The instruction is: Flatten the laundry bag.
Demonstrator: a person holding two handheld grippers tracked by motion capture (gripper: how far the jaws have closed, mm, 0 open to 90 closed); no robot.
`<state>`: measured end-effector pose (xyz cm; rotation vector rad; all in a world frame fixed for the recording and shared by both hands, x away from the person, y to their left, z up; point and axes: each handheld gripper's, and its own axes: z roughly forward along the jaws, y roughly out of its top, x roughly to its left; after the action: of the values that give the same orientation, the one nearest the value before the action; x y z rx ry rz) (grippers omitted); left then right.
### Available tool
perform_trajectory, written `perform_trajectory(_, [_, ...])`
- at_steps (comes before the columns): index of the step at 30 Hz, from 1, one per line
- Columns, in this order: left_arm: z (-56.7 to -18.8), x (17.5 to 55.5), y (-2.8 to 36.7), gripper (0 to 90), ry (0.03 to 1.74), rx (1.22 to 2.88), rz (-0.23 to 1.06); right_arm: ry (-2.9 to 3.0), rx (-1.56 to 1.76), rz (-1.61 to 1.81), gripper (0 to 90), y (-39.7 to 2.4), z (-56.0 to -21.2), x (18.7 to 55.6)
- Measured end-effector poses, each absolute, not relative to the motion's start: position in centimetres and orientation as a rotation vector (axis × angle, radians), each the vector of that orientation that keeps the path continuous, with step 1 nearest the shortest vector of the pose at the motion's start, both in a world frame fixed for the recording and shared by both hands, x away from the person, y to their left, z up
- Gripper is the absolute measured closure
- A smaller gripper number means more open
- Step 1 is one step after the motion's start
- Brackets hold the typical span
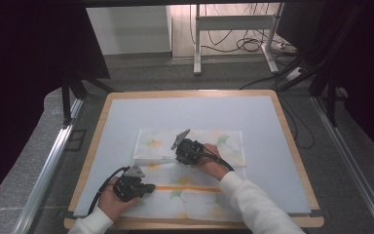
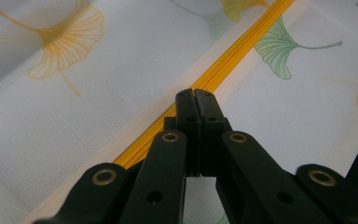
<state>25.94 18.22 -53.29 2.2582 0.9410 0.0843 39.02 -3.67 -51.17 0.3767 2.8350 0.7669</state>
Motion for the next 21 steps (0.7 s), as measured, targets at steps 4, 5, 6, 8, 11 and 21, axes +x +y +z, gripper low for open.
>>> perform_trajectory(4, [-53.3,26.0,18.2,90.0,0.942,2.257,0.082,2.823,0.43,0.824,89.2,-4.5,-50.0,40.3])
perform_trajectory(5, [-53.3,26.0,18.2,90.0,0.942,2.257,0.082,2.817,0.455,0.84,89.3,-4.8,-49.6,40.8])
perform_trajectory(6, [-53.3,26.0,18.3,90.0,0.94,2.26,0.083,2.809,0.472,0.852,89.3,-5.0,-49.2,41.3])
perform_trajectory(8, [-53.3,26.0,18.3,90.0,0.941,2.259,0.081,2.787,0.51,0.88,89.4,-5.4,-48.3,42.7])
perform_trajectory(11, [-53.3,26.0,18.3,90.0,0.939,2.263,0.081,2.76,0.566,0.917,89.4,-5.9,-46.8,45.1])
perform_trajectory(21, [-53.3,26.1,18.3,90.0,0.94,2.263,0.07,2.706,0.752,0.839,88.9,-5.8,-45.2,54.7])
